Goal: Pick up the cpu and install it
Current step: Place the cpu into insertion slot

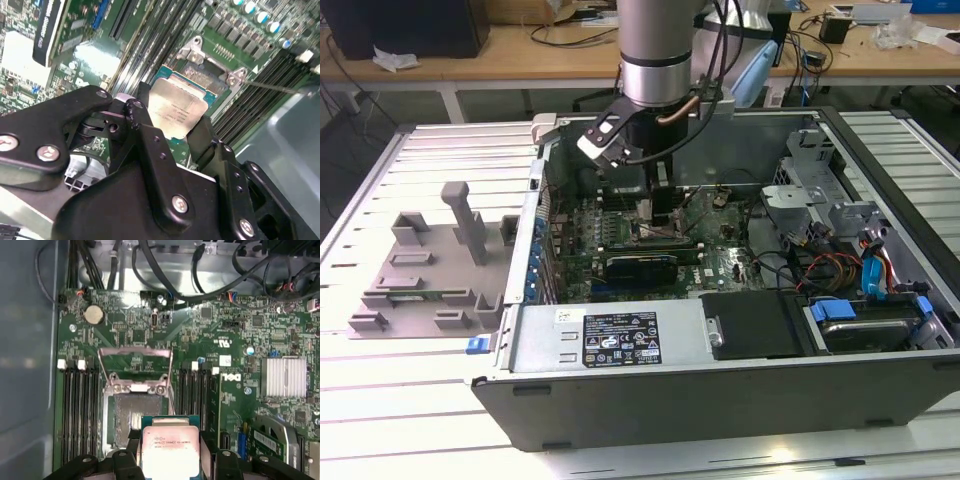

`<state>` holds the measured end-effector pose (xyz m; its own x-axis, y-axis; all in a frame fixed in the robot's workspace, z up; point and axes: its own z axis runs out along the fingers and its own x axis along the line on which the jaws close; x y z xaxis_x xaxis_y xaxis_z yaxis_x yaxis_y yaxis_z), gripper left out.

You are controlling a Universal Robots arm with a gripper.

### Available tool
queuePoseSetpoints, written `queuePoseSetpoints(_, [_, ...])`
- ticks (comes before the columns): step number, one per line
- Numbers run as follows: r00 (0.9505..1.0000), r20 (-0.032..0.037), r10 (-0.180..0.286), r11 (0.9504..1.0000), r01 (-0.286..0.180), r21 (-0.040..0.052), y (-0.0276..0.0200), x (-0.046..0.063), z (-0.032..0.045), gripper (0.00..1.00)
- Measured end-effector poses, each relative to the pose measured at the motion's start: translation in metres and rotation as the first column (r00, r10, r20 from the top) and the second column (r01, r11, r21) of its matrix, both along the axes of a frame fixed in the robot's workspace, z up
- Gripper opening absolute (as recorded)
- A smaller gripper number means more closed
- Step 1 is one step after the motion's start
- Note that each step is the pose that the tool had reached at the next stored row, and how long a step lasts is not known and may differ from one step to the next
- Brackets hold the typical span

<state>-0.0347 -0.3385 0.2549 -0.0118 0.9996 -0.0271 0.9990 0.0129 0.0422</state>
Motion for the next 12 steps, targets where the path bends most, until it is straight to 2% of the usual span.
queuePoseSetpoints(3, [1.0, -0.0001, -0.008, 1.0, 0.008, -0.0001, 0.0023, 0.004, -0.0018, 0.55])
queuePoseSetpoints(7, [0.9997, -0.0001, -0.023, 0.9997, 0.023, -0.0002, 0.0074, 0.006, -0.01, 0.55])
queuePoseSetpoints(10, [0.9996, 0.0, -0.027, 0.9996, 0.027, -0.0028, 0.0144, 0.006, -0.0162, 0.55])
queuePoseSetpoints(11, [0.9996, 0.0002, -0.027, 0.9996, 0.027, -0.0052, 0.019, 0.006, -0.0198, 0.55])
queuePoseSetpoints(12, [0.9996, 0.0001, -0.027, 0.9996, 0.027, -0.0085, 0.021, 0.006, -0.022, 0.55])
